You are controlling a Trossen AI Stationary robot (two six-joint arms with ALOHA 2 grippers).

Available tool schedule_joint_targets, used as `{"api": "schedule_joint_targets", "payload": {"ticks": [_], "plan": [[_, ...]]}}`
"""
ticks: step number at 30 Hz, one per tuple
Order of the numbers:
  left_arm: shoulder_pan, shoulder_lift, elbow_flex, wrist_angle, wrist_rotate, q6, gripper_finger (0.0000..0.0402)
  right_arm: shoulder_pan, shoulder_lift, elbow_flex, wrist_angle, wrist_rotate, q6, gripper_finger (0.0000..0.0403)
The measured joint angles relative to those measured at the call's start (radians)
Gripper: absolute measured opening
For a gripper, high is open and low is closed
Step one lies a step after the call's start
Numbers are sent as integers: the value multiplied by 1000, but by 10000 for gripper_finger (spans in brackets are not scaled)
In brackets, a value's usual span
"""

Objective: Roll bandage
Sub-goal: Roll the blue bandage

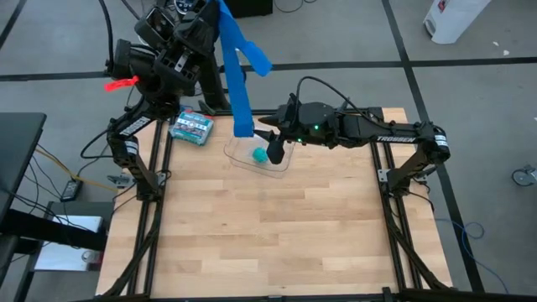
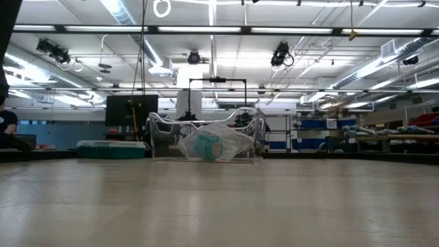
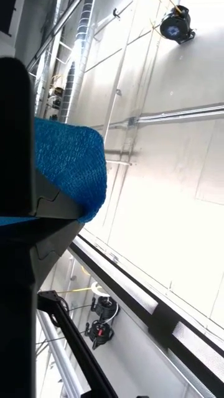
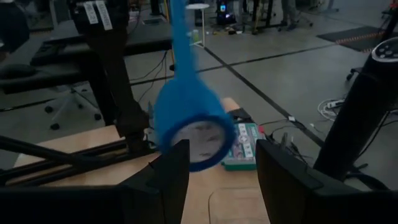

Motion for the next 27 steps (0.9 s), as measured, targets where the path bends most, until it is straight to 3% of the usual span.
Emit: {"api": "schedule_joint_targets", "payload": {"ticks": [27], "plan": [[-7, 7, 0, 52, 0, 26, 6, 3, 1, 0, 43, -118, -54, 164]]}}
